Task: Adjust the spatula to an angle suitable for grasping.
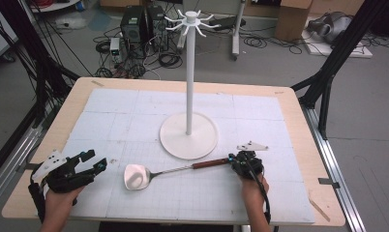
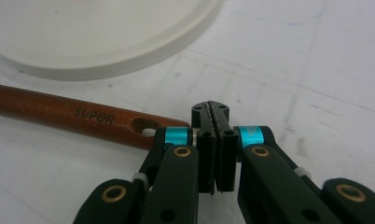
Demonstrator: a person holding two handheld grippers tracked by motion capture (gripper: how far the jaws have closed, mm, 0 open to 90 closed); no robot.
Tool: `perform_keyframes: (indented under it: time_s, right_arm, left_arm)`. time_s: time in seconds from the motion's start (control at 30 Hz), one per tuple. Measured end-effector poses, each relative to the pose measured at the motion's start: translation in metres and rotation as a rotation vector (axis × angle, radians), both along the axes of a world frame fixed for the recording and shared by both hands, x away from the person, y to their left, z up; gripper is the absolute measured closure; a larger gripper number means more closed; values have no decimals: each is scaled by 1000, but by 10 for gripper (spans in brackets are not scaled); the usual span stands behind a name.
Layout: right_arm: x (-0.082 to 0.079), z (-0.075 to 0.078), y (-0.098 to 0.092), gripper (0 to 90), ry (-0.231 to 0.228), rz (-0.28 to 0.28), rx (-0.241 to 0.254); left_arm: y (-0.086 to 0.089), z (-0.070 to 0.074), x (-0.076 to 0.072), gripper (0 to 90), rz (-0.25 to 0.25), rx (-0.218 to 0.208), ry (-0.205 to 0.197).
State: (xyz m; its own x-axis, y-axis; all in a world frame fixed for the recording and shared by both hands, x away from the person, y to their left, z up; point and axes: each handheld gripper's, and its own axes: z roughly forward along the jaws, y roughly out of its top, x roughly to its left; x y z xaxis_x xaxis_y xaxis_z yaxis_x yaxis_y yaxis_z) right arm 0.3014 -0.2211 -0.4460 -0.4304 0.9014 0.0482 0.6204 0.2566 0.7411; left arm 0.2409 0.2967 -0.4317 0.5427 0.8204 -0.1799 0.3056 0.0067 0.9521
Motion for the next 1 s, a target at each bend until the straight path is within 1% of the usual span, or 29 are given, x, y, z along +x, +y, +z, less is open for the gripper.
perform_keyframes:
  time_s: [0.07, 0.17, 0.37, 0.63, 0.8, 0.83, 0.87, 0.9, 0.93, 1.0]
  right_arm:
    - [0, 0, 7, 894, -3, 10, -4]
    - [0, 0, 16, 894, 0, 14, 5]
    - [-1, -2, 26, 894, -2, 16, 22]
    - [-5, -3, 46, 894, -15, 49, 31]
    - [-7, -3, 56, 894, -12, 78, 37]
    - [-7, -3, 57, 892, -10, 87, 42]
    - [-7, -2, 57, 862, -14, 91, 62]
    - [-7, -1, 55, 814, -21, 83, 75]
    - [-8, 1, 52, 792, -25, 75, 88]
    - [-9, 8, 43, 776, -46, 60, 75]
  left_arm:
    - [2, 0, 0, 353, 3, -2, -1]
    - [3, 0, 0, 352, 11, -9, -2]
    - [5, 1, 0, 352, 15, -10, -3]
    - [7, 1, 0, 349, 21, -14, -8]
    - [8, 1, 0, 346, 24, -16, -7]
    - [8, 1, 0, 346, 25, -19, -8]
    - [8, 1, 0, 345, 27, -19, -9]
    - [9, 1, 0, 345, 28, -20, -9]
    - [10, 1, -1, 344, 28, -20, -10]
    - [11, 1, -1, 343, 30, -21, -10]
